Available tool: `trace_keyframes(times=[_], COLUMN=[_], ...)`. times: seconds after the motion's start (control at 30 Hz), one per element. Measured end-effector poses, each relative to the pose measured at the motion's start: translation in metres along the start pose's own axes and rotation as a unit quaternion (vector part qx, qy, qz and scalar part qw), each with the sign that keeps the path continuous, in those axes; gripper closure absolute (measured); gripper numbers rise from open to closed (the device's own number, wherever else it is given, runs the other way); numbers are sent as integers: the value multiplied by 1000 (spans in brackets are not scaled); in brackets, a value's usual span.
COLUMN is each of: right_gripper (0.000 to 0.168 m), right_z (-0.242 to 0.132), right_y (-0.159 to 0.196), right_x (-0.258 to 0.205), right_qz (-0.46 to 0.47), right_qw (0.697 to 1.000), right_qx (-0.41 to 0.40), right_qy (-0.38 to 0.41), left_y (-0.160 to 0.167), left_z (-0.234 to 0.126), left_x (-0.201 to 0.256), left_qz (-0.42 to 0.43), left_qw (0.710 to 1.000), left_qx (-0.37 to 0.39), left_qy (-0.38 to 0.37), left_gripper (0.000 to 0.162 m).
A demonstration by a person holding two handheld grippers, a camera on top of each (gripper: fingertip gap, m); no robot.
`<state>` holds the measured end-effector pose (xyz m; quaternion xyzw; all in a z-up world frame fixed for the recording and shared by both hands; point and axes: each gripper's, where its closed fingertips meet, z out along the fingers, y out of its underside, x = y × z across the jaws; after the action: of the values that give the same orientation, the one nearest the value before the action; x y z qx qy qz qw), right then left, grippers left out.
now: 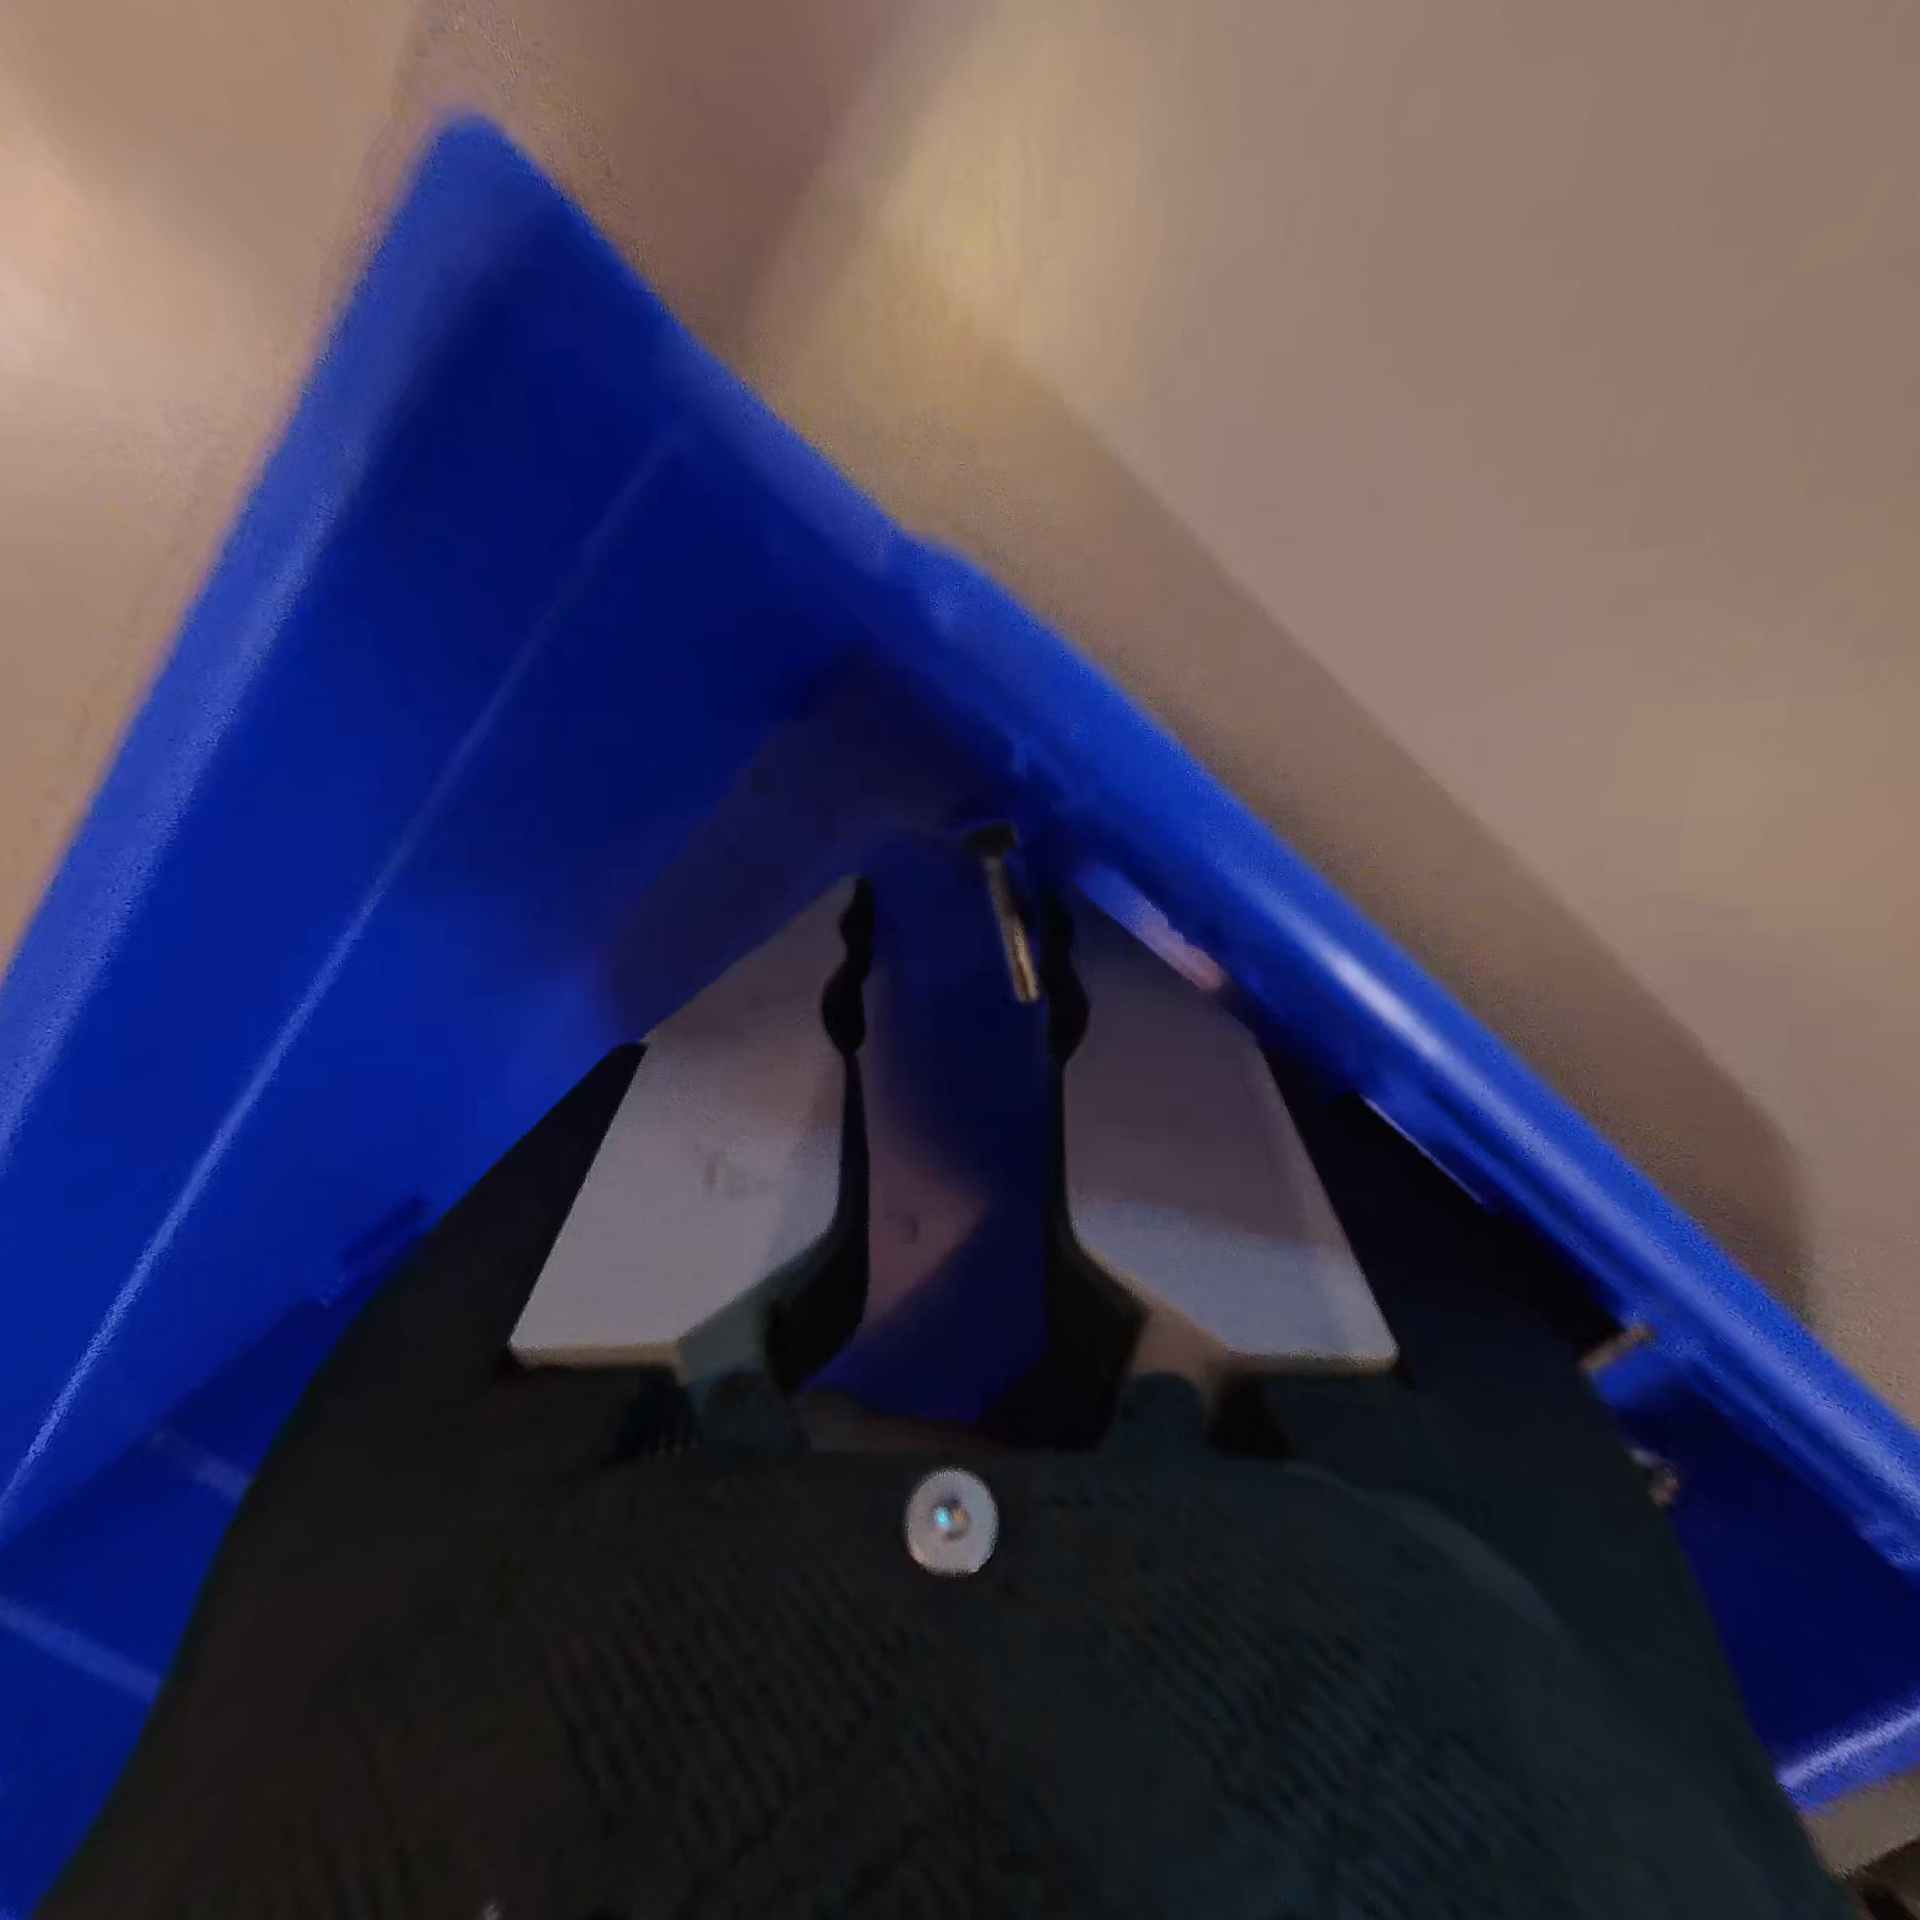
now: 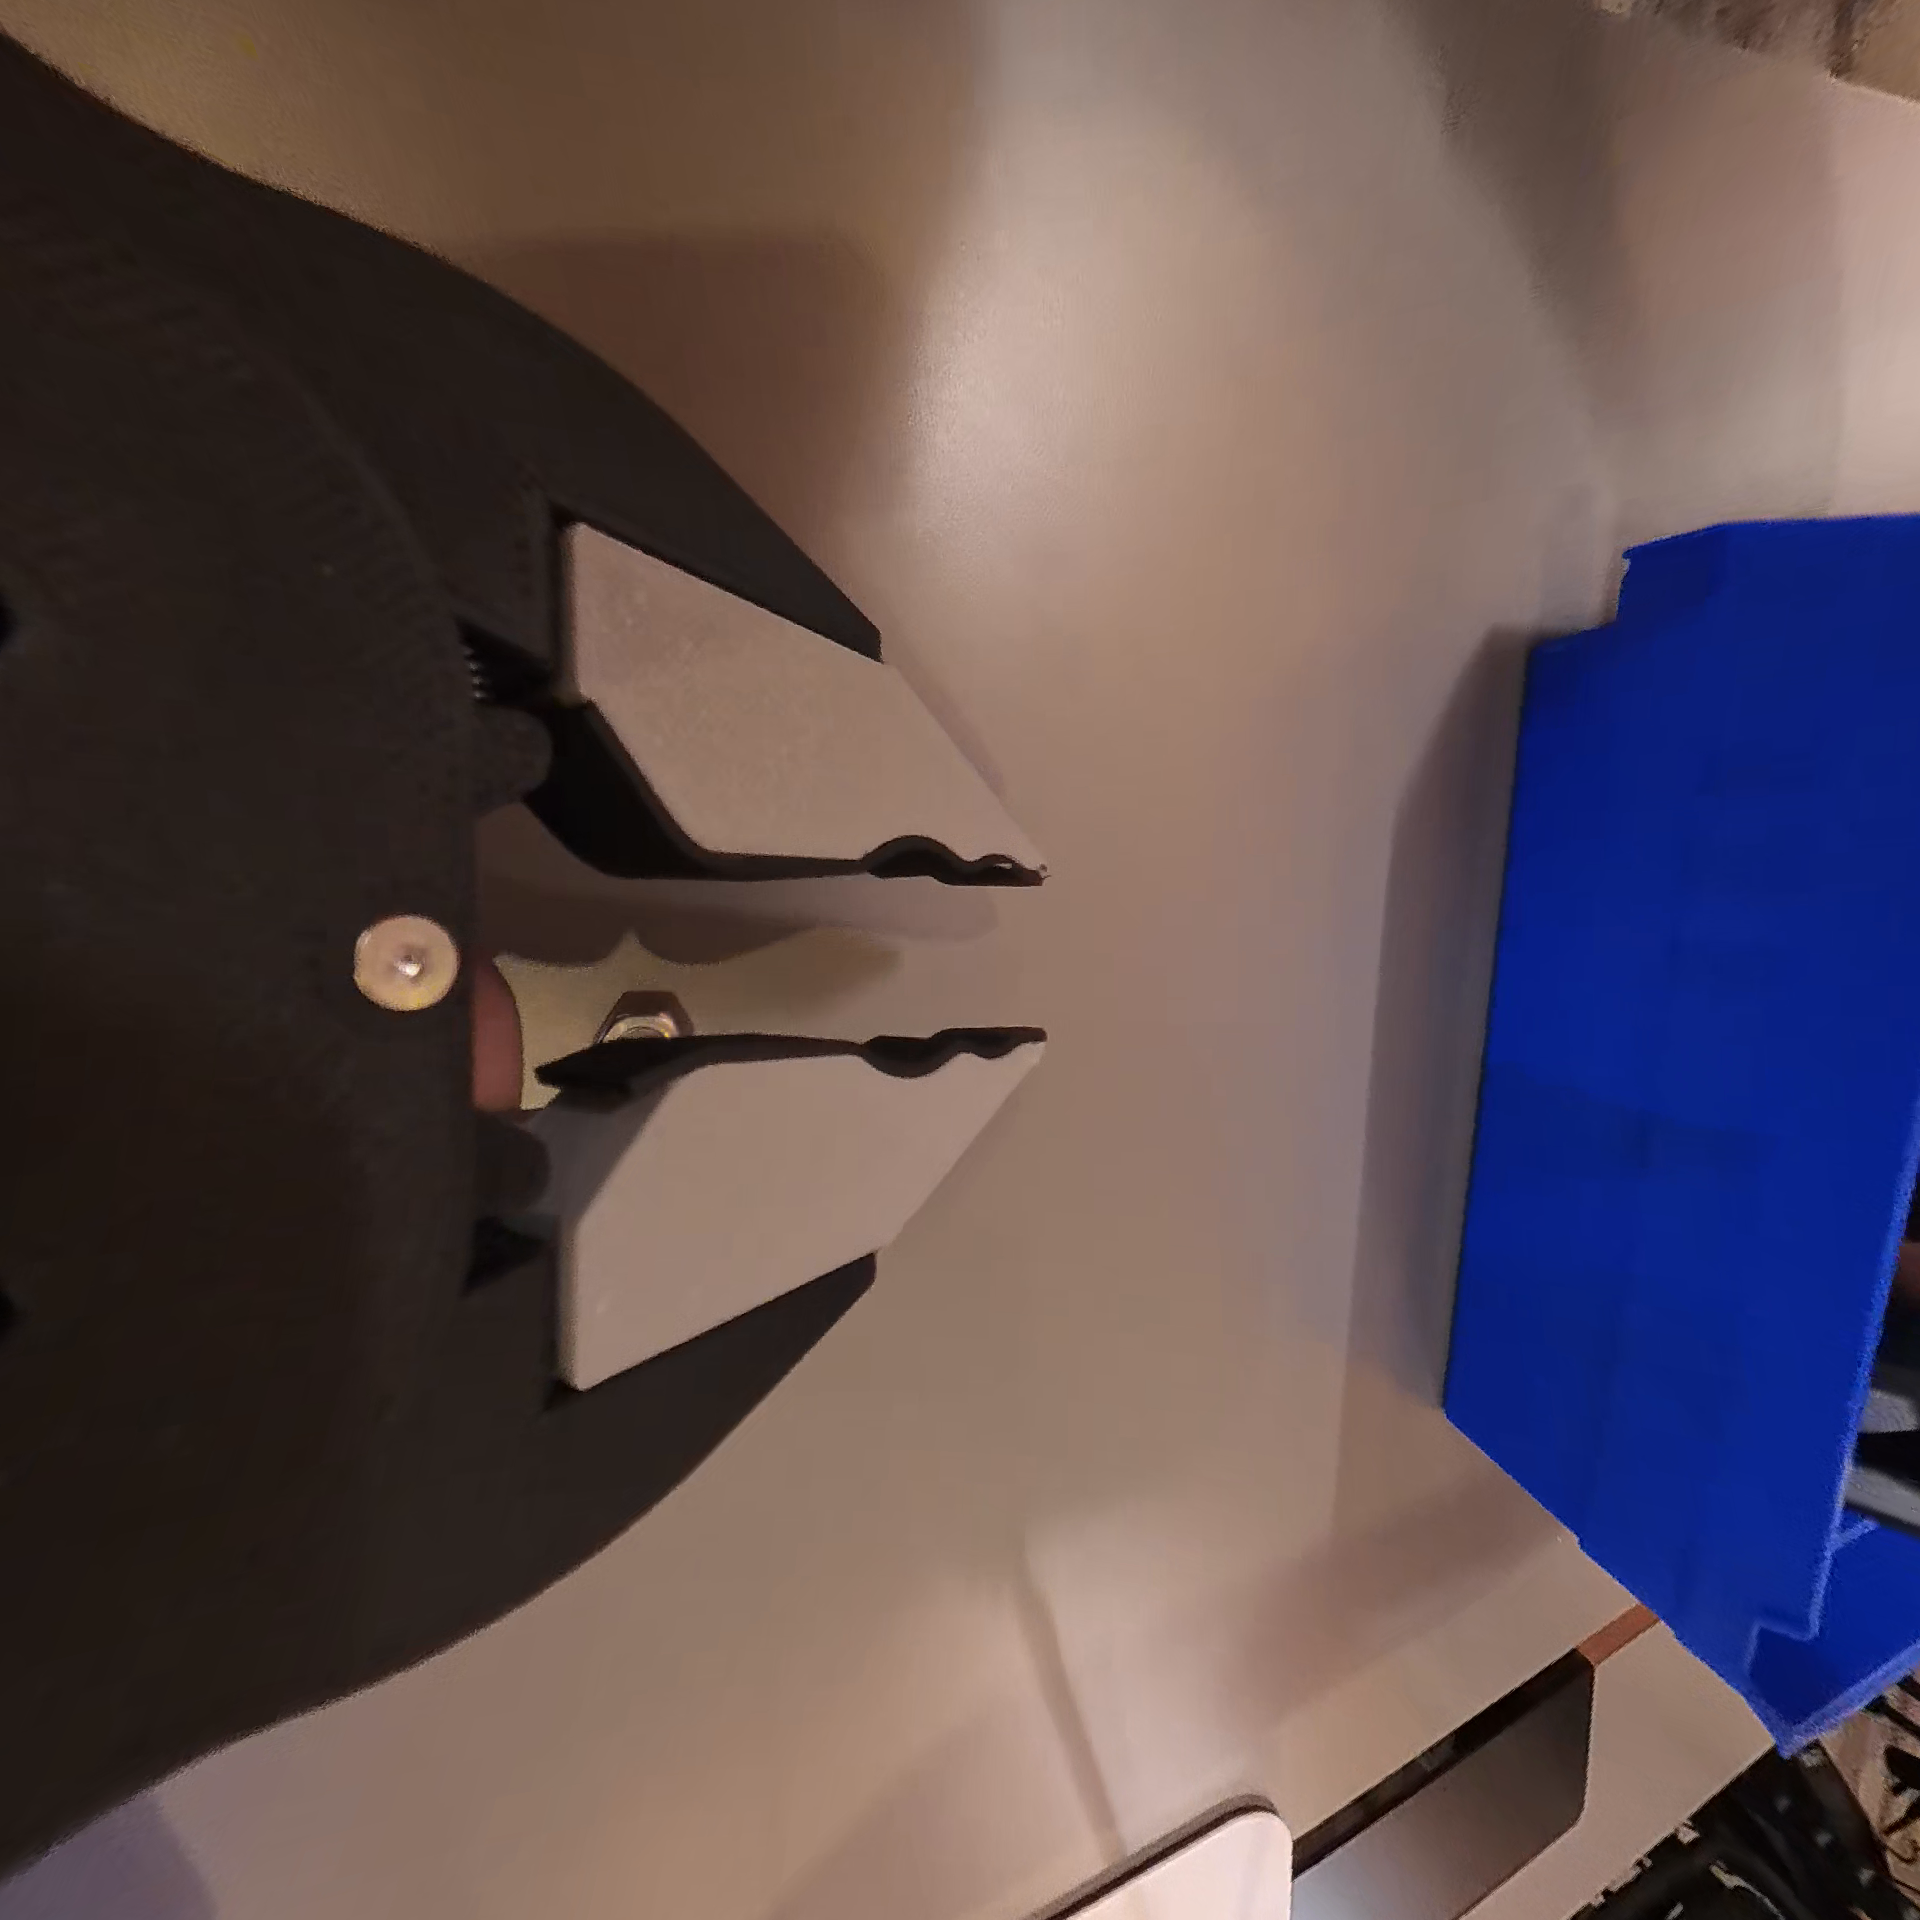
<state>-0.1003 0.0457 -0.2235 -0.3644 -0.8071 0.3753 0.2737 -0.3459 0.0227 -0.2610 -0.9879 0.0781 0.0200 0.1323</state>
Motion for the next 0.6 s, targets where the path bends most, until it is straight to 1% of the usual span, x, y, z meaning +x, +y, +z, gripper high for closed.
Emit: trace_keyframes(times=[0.03, 0.07, 0.1, 0.2, 0.27, 0.33, 0.4, 0.43, 0.5, 0.57, 0.6], right_gripper=[144, 144, 145, 146, 146, 147, 147, 147, 147, 146, 146], right_z=[-1, -1, -2, -5, -8, -12, -18, -21, -30, -38, -43], right_y=[-2, -3, -5, -7, -9, -11, -15, -19, -28, -40, -47], right_x=[-1, -2, -3, -2, 0, 7, 18, 22, 29, 28, 26], right_qz=[-1, -2, -2, -3, -2, 2, 19, 32, 68, 105, 120], right_qw=[1000, 1000, 1000, 1000, 1000, 999, 998, 997, 992, 986, 982], right_qx=[3, 5, 8, 15, 19, 23, 35, 47, 82, 123, 147], right_qy=[-1, -1, -2, 1, 9, 28, 52, 60, 65, 40, 22], left_y=[-2, -5, -8, -5, 3, 9, 7, 3, -14, -41, -56], left_z=[2, 3, 4, 3, -3, -19, -47, -64, -104, -142, -161], left_x=[-2, -1, -2, -9, -19, -20, -27, -27, -17, 18, 43], left_qz=[1, -3, -5, -8, -8, -18, -29, -34, -38, -17, -4], left_qw=[1000, 1000, 1000, 1000, 999, 998, 995, 992, 982, 965, 950], left_qx=[-3, -1, 2, -1, -8, -4, 26, 50, 130, 237, 300], left_qy=[-4, 2, 7, -5, -41, -55, -94, -109, -131, -109, -85], left_gripper=[134, 146, 154, 154, 154, 155, 154, 154, 154, 154, 154])
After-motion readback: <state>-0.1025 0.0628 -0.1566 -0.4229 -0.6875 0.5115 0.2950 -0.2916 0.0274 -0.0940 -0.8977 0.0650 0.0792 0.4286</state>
